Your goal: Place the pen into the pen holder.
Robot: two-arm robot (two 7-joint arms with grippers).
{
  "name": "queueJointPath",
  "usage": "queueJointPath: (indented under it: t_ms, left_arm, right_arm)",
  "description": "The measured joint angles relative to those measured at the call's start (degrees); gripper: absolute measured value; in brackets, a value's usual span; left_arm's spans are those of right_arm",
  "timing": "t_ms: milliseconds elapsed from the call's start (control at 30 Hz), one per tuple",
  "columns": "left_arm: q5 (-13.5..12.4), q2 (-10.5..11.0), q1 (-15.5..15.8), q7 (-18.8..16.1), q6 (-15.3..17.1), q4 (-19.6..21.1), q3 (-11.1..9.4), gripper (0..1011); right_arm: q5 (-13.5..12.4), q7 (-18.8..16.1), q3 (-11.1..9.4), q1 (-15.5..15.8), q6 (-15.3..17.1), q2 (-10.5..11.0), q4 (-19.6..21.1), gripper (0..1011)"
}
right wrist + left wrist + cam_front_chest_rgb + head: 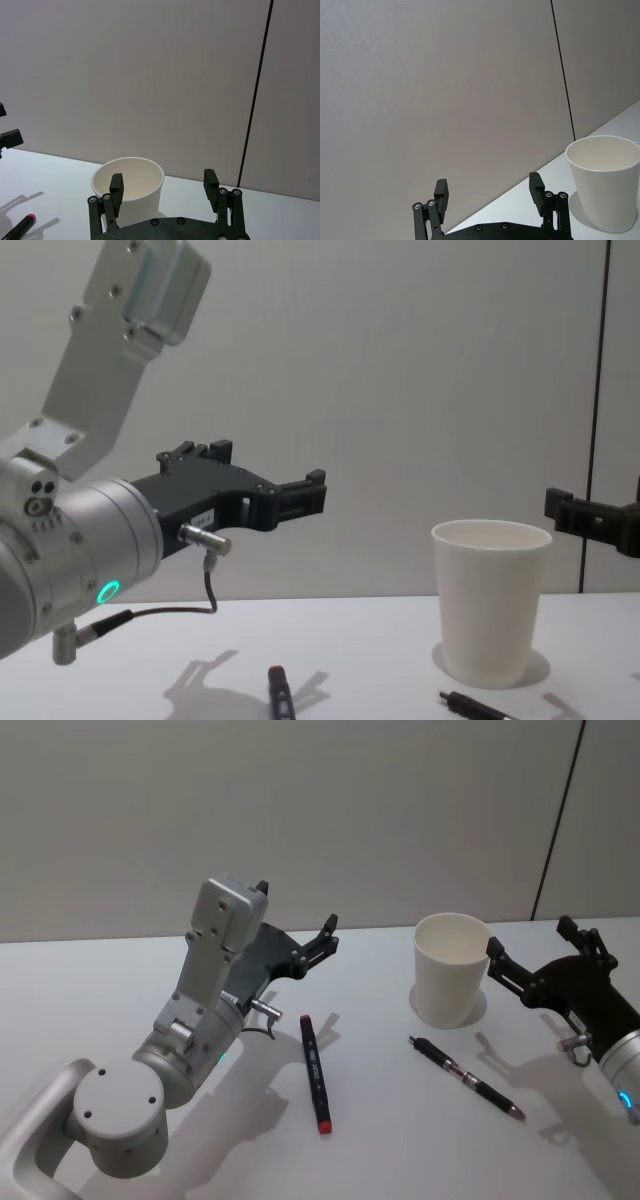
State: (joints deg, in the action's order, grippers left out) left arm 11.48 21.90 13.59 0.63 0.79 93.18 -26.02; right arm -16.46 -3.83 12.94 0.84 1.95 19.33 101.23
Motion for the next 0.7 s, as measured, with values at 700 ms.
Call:
queueJointPath:
  t_ms: [700]
  left_arm:
    - [0.0, 0.0, 0.0, 0.0, 0.0, 0.0, 0.0, 1003]
  right_arm:
    - [1.8, -4.5, 0.2, -0.7, 3.5, 0.7, 0.4, 1001]
